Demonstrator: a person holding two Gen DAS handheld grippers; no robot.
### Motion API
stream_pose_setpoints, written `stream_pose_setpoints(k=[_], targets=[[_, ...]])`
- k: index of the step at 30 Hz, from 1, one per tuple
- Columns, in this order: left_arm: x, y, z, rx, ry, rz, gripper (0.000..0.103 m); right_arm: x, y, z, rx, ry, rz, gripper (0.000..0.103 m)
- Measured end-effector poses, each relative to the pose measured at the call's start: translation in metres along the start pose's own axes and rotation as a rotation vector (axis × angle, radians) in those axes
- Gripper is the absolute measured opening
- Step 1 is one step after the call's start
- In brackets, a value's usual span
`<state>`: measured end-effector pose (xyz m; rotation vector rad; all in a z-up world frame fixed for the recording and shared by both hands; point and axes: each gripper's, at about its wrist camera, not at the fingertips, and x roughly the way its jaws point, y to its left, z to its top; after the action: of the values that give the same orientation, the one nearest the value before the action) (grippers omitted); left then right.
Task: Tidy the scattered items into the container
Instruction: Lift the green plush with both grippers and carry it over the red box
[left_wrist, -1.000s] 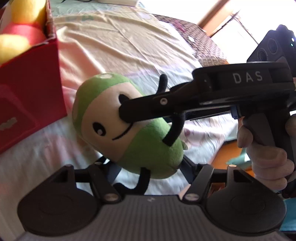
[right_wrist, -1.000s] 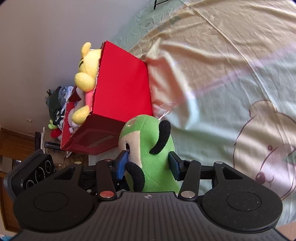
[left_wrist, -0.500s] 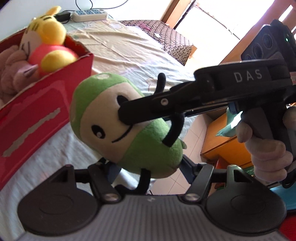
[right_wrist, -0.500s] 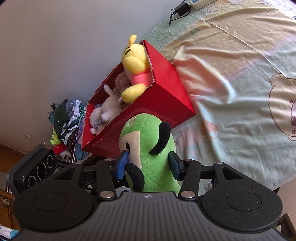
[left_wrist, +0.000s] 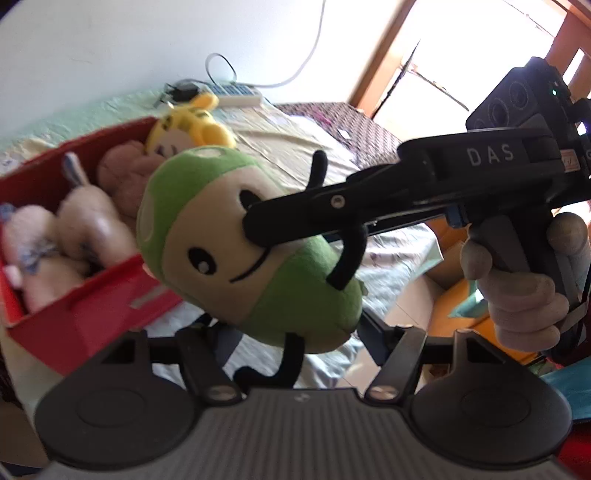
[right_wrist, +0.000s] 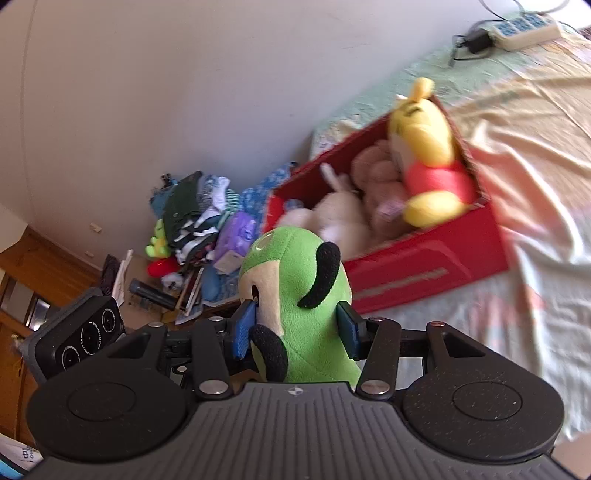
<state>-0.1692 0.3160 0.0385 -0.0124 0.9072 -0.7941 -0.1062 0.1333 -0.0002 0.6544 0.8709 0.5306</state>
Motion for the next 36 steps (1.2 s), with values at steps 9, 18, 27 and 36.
stream_pose_setpoints(k=[9,18,27,36], targets=[[-0.036,0.034,0.036,0.005,-0.122,0.213,0.069,0.037,0.036,0.038,-0.144,-0.068,0.128,0.051],[-0.013,0.099,0.066,-0.089,-0.125,0.34,0.069,0.092,0.033,0.064,-0.226,-0.09,0.179,0.05],[0.026,0.112,0.044,-0.209,-0.023,0.341,0.069,0.125,0.003,0.073,-0.197,0.038,0.124,0.05],[0.039,0.108,0.042,-0.254,-0.017,0.363,0.073,0.126,0.004,0.08,-0.247,0.121,0.106,0.049]])
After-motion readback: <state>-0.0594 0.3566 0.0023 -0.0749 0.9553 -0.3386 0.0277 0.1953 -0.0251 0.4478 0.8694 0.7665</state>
